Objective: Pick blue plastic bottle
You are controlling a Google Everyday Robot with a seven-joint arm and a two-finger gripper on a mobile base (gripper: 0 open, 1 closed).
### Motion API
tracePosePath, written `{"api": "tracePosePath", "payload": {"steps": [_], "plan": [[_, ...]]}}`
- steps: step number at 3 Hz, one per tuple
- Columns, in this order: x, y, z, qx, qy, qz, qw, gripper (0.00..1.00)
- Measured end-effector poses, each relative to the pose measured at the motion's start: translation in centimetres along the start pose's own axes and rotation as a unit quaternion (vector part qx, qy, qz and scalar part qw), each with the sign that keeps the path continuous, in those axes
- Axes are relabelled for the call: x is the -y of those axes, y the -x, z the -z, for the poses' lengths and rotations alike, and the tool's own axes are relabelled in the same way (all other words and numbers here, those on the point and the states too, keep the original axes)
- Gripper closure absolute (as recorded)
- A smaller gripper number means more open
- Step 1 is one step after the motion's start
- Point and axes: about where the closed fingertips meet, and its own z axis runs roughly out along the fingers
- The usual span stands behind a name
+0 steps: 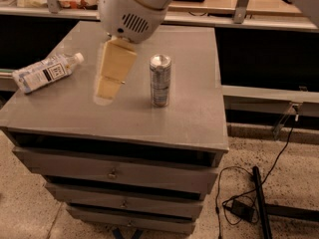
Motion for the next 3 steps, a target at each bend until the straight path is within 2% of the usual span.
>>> {"api": "tracePosePath", "payload": {"steps": [1, 2, 3], "plan": [[0.0, 0.0, 0.0, 0.000, 0.000, 0.000, 1.0000, 0.00], [1.2, -0.5, -0.5, 0.011, -0.008, -0.004, 0.9999, 0.00], [4.5, -2.0, -2.2, 0.021, 0.011, 0.003, 0.9997, 0.00]]}}
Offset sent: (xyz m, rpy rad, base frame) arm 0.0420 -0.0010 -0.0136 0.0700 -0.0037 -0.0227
